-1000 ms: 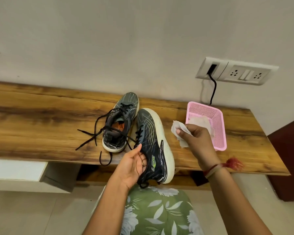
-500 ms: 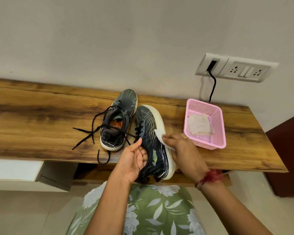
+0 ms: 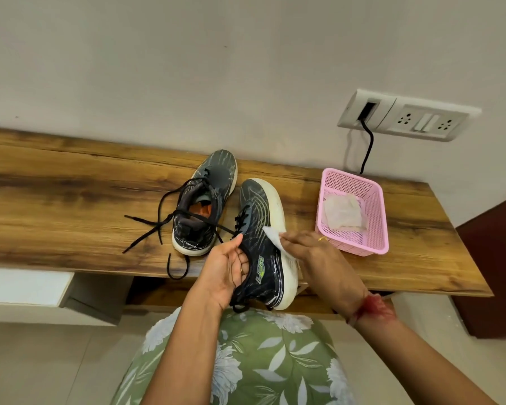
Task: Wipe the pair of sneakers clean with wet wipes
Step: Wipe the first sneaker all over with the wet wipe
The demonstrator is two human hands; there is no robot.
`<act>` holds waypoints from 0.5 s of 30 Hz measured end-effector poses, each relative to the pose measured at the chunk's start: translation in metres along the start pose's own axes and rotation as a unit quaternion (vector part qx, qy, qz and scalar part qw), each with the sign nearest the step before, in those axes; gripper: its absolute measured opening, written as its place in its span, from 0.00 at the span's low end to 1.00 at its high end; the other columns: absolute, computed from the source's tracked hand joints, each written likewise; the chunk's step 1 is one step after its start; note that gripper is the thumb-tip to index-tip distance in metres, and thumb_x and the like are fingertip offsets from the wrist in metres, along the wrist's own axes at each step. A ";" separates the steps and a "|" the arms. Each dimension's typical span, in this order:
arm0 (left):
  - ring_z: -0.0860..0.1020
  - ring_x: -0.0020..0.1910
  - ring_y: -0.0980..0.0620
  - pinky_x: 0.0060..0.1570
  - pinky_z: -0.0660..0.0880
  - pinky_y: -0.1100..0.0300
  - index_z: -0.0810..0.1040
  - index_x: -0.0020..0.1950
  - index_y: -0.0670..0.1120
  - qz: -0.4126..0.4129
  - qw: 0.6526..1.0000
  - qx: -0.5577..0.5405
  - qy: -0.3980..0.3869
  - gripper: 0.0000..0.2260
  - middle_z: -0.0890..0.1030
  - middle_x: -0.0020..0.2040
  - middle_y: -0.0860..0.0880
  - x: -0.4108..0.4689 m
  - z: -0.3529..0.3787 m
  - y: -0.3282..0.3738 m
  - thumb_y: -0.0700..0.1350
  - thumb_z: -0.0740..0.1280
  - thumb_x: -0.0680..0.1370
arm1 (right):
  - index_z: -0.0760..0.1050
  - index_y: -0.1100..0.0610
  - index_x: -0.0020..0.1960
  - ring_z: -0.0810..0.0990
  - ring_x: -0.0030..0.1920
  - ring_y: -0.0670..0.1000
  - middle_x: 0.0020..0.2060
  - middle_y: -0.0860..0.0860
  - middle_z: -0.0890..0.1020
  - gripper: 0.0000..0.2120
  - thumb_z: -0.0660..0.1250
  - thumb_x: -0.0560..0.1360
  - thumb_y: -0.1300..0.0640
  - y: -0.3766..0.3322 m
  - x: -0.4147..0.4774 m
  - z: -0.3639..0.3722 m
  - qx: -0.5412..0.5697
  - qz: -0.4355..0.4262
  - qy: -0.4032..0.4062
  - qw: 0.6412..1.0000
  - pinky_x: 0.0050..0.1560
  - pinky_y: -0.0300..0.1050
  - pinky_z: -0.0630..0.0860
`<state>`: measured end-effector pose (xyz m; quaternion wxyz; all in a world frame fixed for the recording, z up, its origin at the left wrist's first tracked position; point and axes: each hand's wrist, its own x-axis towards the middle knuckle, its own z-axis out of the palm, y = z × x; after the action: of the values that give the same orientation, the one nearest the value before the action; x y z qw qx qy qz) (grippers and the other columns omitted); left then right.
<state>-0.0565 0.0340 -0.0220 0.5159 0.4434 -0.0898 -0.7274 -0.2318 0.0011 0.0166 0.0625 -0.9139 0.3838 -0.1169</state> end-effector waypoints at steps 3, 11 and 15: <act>0.82 0.30 0.54 0.31 0.79 0.64 0.78 0.50 0.41 0.003 1.000 -0.008 -0.001 0.13 0.84 0.35 0.46 0.000 0.002 0.000 0.44 0.56 0.82 | 0.80 0.60 0.56 0.81 0.51 0.59 0.53 0.55 0.82 0.23 0.75 0.62 0.70 0.003 0.007 0.000 0.000 0.011 0.000 1.000 0.50 0.52 0.78; 0.79 0.41 0.49 0.47 0.76 0.56 0.79 0.56 0.40 -0.001 0.999 -0.031 0.010 0.15 0.84 0.41 0.44 0.001 0.002 0.002 0.48 0.57 0.81 | 0.79 0.60 0.57 0.80 0.55 0.57 0.54 0.55 0.82 0.21 0.73 0.65 0.65 0.003 0.006 -0.012 -0.002 -0.039 -0.009 0.999 0.54 0.53 0.78; 0.77 0.43 0.47 0.51 0.74 0.55 0.80 0.50 0.40 -0.003 1.000 -0.024 0.014 0.15 0.84 0.40 0.44 0.001 0.002 0.002 0.48 0.57 0.81 | 0.77 0.59 0.60 0.77 0.58 0.53 0.57 0.52 0.80 0.25 0.73 0.65 0.71 -0.010 -0.013 -0.017 -0.009 -0.099 -0.051 0.994 0.56 0.47 0.77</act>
<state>-0.0568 0.0315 -0.0210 0.5254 0.4413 -0.0631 -0.7247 -0.2388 0.0171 0.0331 0.0623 -0.9528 0.2883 -0.0724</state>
